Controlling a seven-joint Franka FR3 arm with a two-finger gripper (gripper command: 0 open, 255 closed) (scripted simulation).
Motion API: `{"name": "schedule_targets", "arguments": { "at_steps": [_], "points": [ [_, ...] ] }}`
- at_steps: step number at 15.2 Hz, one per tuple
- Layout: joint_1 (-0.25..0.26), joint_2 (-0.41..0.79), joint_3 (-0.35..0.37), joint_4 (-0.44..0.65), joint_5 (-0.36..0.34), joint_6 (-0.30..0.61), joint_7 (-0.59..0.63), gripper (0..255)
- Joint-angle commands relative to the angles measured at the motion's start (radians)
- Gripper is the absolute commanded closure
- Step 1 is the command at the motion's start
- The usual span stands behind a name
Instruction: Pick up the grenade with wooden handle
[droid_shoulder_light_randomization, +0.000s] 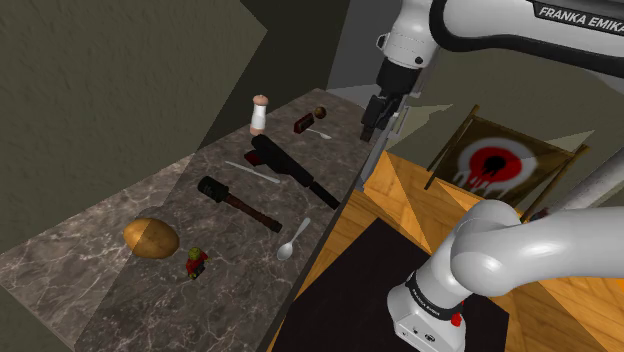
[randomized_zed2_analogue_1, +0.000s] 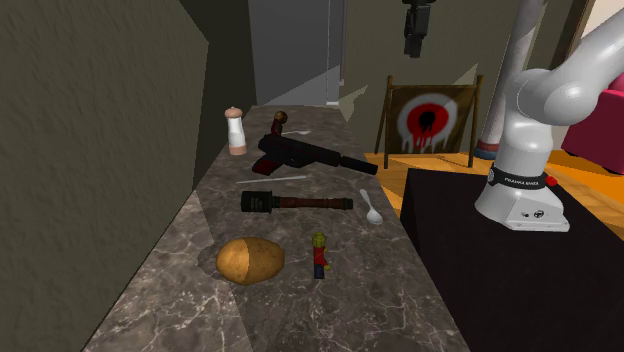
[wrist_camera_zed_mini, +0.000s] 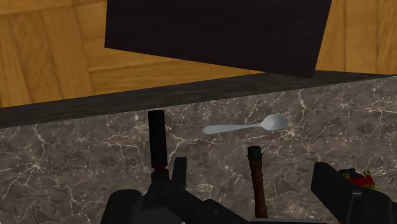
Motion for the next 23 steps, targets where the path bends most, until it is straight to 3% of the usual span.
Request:
{"name": "schedule_targets", "arguments": {
  "at_steps": [1,12,23],
  "points": [
    [0.000,0.000,0.000,0.000,0.000,0.000,0.000,0],
    [0.038,0.291,0.049,-0.072,0.040,0.366,0.019,0],
    [0.069,0.686,0.099,0.024,0.043,0.669,0.042,0]
  ]
}}
